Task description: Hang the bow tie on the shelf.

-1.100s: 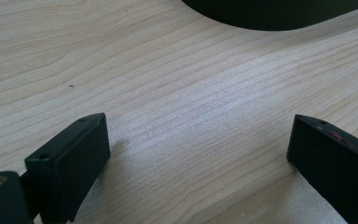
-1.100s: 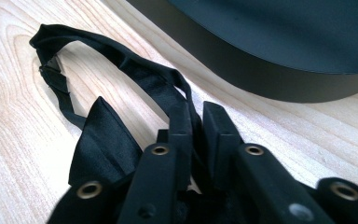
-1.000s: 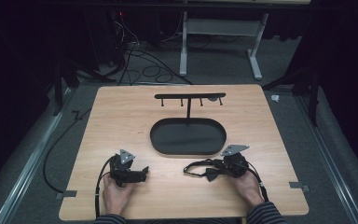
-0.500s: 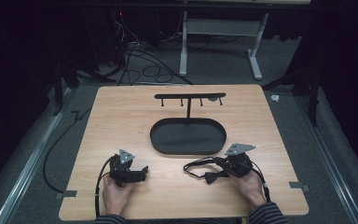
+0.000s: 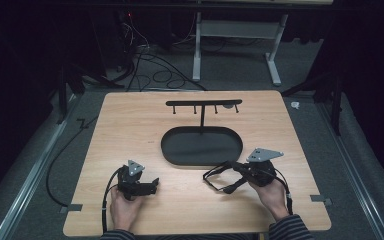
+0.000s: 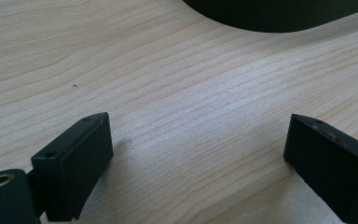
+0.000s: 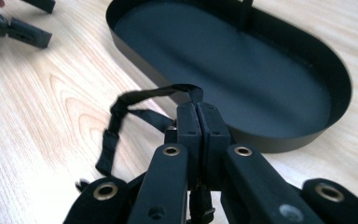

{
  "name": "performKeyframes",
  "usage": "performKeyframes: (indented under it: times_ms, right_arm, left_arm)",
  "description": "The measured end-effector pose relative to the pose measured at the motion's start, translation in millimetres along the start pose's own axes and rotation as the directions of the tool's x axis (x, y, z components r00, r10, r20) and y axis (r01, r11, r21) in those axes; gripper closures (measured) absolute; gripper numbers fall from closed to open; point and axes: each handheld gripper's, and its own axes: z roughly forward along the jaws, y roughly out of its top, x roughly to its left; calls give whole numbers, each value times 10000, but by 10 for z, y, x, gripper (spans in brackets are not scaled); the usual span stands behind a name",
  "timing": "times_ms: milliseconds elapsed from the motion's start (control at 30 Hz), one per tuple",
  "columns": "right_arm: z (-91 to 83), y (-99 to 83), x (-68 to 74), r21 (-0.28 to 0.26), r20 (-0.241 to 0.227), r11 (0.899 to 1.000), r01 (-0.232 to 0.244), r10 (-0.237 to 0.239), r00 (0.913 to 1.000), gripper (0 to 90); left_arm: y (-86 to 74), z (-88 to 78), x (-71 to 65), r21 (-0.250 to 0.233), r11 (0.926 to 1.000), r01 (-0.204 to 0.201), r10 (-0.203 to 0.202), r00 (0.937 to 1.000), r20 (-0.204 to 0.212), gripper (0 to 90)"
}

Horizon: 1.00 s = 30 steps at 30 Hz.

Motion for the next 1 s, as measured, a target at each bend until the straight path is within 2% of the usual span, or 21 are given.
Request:
performKeyframes:
  times_ms: [433,733,1000]
  right_arm:
    - [-155,220,-49,-546,102,9983,205,-199,9997,900]
    - [-201,305,-80,-788,74,9967,186,-180,9998,900]
    - [-259,432,-106,-1034,108,9940,355,-345,9993,900]
  left_arm:
    - [0,-2,1,3,10000,13,-13,10000,-18,87]
    - [0,-2,1,5,10000,14,-14,10000,-17,87]
    - [-1,-1,0,-12,10000,18,-19,10000,-14,87]
